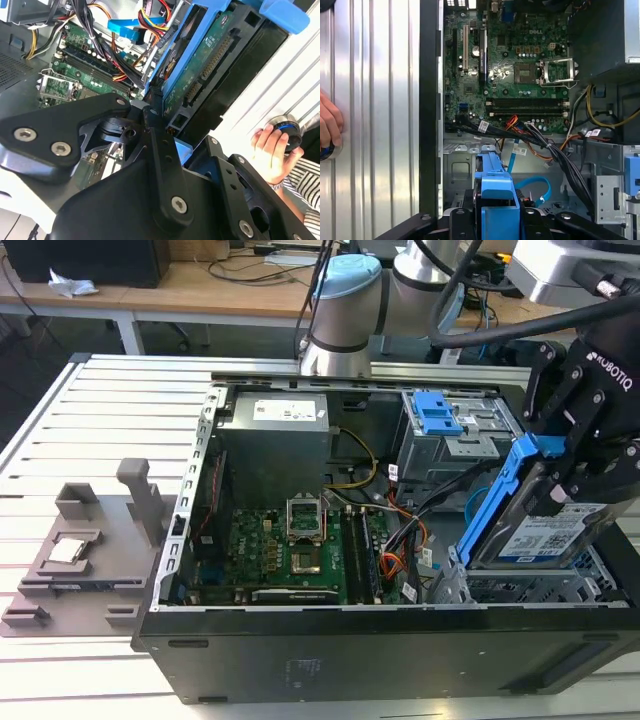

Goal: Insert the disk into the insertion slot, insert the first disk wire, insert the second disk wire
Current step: 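Insert the disk into the insertion slot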

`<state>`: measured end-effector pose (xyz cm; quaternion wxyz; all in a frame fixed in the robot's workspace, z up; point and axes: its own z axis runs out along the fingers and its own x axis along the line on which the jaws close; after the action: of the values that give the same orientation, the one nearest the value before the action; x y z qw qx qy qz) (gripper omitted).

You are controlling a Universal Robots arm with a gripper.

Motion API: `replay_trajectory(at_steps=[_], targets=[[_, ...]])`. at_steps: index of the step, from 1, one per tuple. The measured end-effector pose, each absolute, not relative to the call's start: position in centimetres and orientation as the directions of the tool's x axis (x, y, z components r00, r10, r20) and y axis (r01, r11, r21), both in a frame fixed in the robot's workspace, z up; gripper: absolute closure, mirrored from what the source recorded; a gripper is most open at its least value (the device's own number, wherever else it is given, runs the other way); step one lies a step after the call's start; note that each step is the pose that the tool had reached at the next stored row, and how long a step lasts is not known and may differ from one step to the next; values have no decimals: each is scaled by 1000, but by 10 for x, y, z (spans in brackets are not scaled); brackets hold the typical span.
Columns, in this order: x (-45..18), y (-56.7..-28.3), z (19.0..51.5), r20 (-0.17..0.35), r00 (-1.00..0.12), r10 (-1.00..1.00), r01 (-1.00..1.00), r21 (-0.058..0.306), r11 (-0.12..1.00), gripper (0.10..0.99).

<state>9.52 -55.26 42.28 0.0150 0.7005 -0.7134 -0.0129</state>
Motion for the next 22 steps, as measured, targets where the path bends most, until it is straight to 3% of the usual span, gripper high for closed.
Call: replay_trajectory(at_steps=[22], targets=[[95,-553,399,3,-18,-1000,-999,39,18,722]])
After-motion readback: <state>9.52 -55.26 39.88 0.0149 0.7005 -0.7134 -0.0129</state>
